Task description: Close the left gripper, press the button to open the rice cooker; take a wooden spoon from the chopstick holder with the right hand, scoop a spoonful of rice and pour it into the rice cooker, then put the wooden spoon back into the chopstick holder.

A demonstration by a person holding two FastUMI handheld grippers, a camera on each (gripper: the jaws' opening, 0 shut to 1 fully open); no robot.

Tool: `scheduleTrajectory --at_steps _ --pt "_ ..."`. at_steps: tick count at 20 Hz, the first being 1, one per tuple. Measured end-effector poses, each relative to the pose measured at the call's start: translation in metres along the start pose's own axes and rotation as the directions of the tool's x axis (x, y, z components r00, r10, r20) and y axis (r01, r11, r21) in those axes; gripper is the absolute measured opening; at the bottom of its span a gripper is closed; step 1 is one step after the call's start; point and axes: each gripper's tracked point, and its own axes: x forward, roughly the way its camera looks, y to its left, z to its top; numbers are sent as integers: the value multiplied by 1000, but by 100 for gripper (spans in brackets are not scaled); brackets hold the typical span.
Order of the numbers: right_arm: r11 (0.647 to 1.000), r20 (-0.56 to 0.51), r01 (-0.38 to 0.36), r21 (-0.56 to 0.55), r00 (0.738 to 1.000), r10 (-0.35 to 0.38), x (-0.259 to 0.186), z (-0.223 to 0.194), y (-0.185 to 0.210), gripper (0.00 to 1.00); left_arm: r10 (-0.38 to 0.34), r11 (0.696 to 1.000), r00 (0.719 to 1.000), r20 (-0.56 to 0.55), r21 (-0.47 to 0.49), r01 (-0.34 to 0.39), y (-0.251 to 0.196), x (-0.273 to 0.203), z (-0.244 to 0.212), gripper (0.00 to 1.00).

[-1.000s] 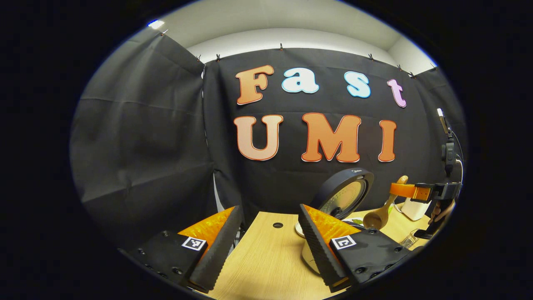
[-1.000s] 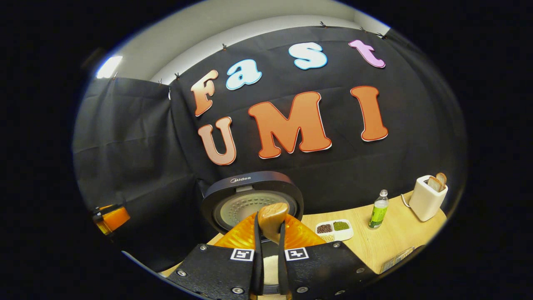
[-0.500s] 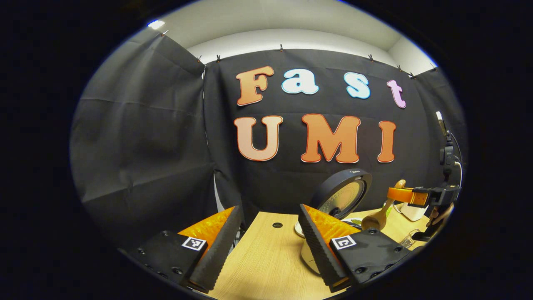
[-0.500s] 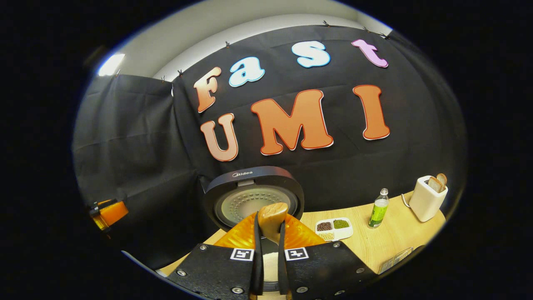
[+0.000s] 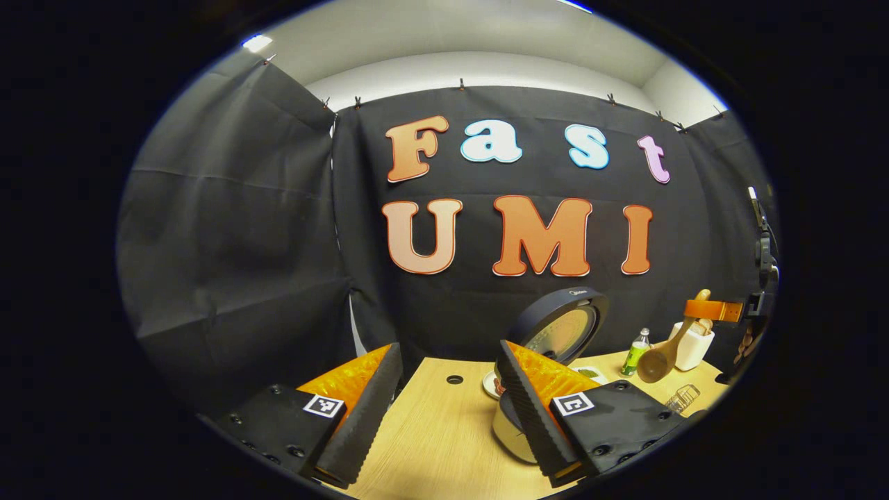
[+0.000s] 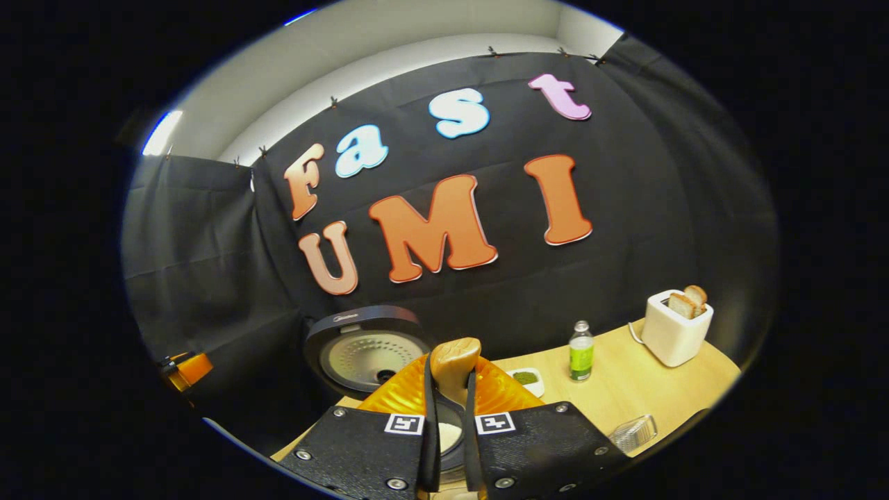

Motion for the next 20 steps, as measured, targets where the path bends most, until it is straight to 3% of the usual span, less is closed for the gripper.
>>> scheduleTrajectory --at_steps 1,2,3,4,5,11,15,19,20 --pt "999 2 31 8 1000 -31 -6 1 -17 13 -10 1000 1000 1 -15 10 -6 1 1 90" --pt "998 3 60 16 998 -60 -12 2 -35 13 -16 1000 1000 1 -24 16 -10 2 1 97" --pt "996 4 88 25 996 -88 -19 2 -53 13 -20 999 1000 -1 -27 20 -14 3 1 90" --pt "993 6 117 31 993 -117 -25 1 -69 13 -23 999 1000 -1 -25 23 -18 2 0 94" --pt "989 5 146 35 989 -146 -31 1 -86 13 -26 999 1000 0 -22 26 -22 1 2 90" --pt "960 -8 275 58 961 -275 -56 -17 -168 13 -42 999 999 8 -16 43 -49 -4 5 90" --pt "947 -49 307 98 951 -304 -54 -49 -201 13 -33 999 999 11 -18 33 -58 -10 7 91" --pt "946 -115 301 118 951 -288 -39 -91 -218 13 0 1000 1000 4 -7 0 -62 -16 7 90" --pt "947 -133 298 121 950 -283 -36 -100 -220 13 10 1000 1000 4 -6 -10 -61 -18 6 98"
